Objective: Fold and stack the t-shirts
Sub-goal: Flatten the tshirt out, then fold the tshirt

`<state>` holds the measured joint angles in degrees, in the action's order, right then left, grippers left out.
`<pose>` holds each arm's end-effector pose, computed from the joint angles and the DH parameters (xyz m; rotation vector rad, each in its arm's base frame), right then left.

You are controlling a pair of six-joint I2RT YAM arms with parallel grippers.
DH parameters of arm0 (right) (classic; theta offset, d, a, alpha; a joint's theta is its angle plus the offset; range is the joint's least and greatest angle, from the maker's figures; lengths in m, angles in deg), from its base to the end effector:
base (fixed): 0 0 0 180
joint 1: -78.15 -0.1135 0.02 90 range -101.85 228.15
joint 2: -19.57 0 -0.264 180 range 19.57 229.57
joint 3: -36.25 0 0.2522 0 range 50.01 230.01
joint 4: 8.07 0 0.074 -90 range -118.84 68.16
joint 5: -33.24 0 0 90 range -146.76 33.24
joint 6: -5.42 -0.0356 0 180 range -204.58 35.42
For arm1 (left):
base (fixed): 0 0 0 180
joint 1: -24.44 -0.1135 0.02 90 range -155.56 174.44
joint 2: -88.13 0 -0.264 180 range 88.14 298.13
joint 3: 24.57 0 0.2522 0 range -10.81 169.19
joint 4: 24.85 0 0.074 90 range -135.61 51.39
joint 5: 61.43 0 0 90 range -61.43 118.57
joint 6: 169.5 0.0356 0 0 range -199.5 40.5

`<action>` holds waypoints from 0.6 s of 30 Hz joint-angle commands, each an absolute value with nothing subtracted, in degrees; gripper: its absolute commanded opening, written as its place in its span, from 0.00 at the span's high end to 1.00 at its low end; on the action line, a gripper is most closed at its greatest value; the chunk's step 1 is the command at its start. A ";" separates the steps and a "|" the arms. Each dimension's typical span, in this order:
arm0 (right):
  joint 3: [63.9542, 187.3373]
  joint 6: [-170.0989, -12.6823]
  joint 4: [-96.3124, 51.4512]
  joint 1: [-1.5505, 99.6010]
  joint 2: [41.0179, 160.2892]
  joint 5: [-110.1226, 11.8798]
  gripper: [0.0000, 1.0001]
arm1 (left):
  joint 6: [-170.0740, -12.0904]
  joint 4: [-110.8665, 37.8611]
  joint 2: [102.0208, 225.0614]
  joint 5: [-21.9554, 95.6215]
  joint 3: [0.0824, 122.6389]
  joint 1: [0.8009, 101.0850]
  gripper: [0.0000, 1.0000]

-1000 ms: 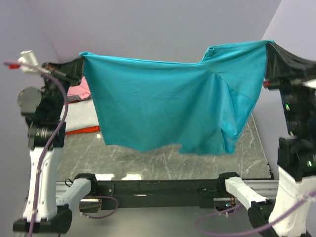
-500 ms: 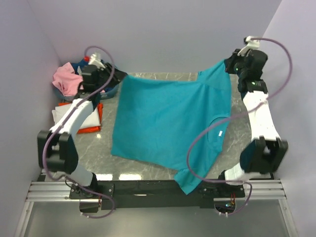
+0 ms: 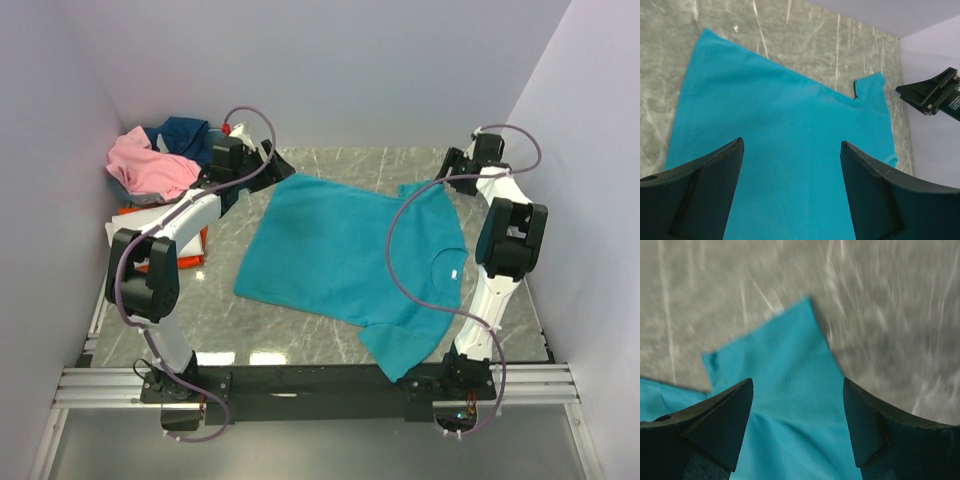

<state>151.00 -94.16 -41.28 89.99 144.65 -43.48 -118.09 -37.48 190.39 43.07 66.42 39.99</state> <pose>0.4897 -0.0943 0.2095 0.3167 2.2969 0.2499 0.4047 -0.1219 0.2782 -0.2457 2.0637 -0.8479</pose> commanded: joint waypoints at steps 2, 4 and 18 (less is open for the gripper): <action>141.72 -97.67 -39.33 89.32 131.38 -47.01 0.21 | -118.61 -40.10 185.78 42.54 61.81 41.23 0.17; 138.62 -98.72 -39.94 88.61 127.88 -47.97 0.21 | -120.62 -40.10 185.52 43.42 59.43 41.32 0.17; 112.70 -108.12 -40.21 79.92 112.48 -50.50 0.28 | -119.41 -44.23 187.98 46.24 53.00 43.51 0.17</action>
